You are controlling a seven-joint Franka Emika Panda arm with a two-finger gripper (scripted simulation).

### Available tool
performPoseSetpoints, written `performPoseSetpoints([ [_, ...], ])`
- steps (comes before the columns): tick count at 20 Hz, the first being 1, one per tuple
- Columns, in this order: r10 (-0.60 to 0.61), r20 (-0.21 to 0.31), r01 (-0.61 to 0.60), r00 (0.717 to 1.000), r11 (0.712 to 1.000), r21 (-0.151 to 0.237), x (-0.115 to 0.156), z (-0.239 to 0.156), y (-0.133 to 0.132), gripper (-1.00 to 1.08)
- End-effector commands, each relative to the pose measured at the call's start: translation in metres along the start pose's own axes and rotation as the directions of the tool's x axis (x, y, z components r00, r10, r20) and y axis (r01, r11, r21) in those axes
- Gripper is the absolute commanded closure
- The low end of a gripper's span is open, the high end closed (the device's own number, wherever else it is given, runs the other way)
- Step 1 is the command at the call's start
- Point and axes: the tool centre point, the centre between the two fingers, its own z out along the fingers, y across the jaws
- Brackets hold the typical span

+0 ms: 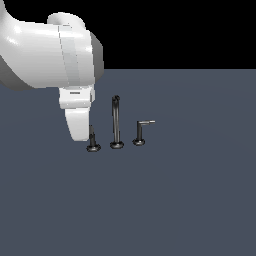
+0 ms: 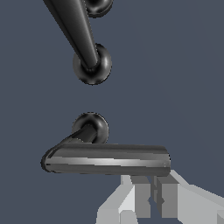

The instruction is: Turn on the faucet by rotating a designated handle.

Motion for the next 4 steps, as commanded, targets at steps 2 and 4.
performPoseSetpoints([
  [2,0.049,-0.011,-0.049,0.999,0.999,0.0,0.047,-0.001,-0.003,1.08],
  [4,0.052,-0.012,-0.052,0.999,0.999,-0.001,0.054,-0.001,-0.004,1.08],
])
